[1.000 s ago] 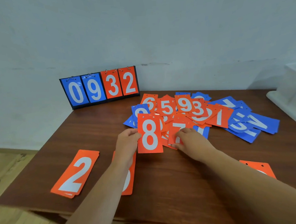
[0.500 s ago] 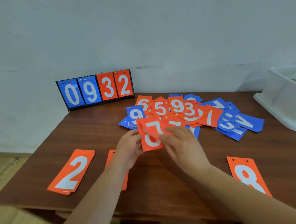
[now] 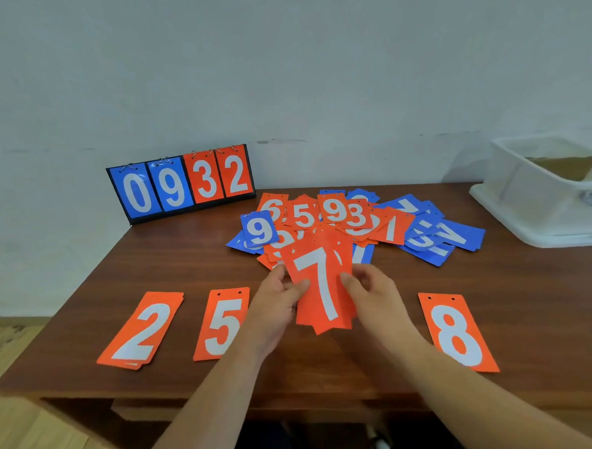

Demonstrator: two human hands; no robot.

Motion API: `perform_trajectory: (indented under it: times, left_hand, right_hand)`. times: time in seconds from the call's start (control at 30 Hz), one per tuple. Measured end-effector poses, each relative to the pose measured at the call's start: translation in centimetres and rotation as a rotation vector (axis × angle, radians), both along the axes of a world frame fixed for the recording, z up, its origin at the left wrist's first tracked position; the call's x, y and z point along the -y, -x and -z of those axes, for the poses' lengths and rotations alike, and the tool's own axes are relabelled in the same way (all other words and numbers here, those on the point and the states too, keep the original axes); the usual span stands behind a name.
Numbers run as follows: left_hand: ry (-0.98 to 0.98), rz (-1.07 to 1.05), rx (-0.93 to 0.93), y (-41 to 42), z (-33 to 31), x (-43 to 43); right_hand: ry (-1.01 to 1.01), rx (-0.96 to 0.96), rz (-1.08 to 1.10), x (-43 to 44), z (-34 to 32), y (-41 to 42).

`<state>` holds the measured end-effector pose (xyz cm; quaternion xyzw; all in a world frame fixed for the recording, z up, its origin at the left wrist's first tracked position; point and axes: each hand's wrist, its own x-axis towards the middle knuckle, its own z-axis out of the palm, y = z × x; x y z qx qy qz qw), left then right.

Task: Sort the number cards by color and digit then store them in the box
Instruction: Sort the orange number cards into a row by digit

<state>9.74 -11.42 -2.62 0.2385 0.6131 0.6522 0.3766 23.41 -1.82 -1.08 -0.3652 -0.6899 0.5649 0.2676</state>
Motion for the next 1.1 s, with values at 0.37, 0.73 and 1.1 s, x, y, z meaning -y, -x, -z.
perform_trajectory:
  times: [0.37,0.73,1.1]
  left_hand:
    - [0.107,0.019,-0.080,-4.3,0.3,-1.7]
    - [0.451,0.233,-0.653,-8.3,0.6,-4.1]
    - [0.598,0.193,-1.213,-8.9,3.5,-6.1]
  right_hand:
    - [-0.123,0.209,0.210,-4.3,-0.3,-8.8]
    - [-0.556,0.859,0.330,-7.7,4.2,-15.0]
    - [-0.771,0.862,0.002,-8.1,6.1,-14.7]
